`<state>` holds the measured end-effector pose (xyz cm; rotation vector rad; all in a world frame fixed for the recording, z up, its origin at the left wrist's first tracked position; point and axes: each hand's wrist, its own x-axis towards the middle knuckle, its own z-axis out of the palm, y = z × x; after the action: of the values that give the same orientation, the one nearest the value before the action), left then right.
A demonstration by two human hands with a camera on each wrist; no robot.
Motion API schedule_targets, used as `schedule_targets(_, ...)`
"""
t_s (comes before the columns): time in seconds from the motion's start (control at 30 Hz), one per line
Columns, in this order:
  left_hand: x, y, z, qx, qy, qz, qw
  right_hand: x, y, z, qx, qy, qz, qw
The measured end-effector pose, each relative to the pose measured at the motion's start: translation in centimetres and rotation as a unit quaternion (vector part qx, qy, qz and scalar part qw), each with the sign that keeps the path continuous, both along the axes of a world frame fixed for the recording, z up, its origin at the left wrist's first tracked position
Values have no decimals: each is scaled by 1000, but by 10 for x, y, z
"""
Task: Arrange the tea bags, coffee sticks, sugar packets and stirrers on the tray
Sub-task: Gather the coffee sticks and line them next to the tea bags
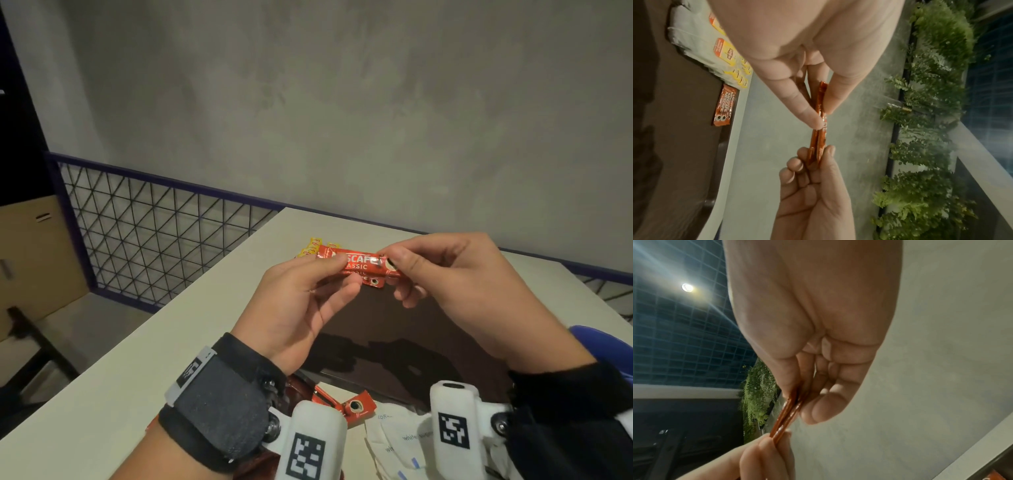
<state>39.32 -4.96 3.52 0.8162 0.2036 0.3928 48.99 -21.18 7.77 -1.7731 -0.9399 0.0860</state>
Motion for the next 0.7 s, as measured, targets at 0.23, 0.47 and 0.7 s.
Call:
schedule_targets(0.23, -2, 5, 6, 58, -14, -13, 998, -8, -1, 3, 26, 22, 10, 999)
schedule_targets(0.47, -12, 27, 24, 129, -55, -2, 990, -2, 16, 45, -80, 28, 83, 993)
schedule_targets(0.7, -30, 55, 25, 274, 0, -9, 962, 27, 27, 62, -194, 28, 91, 976)
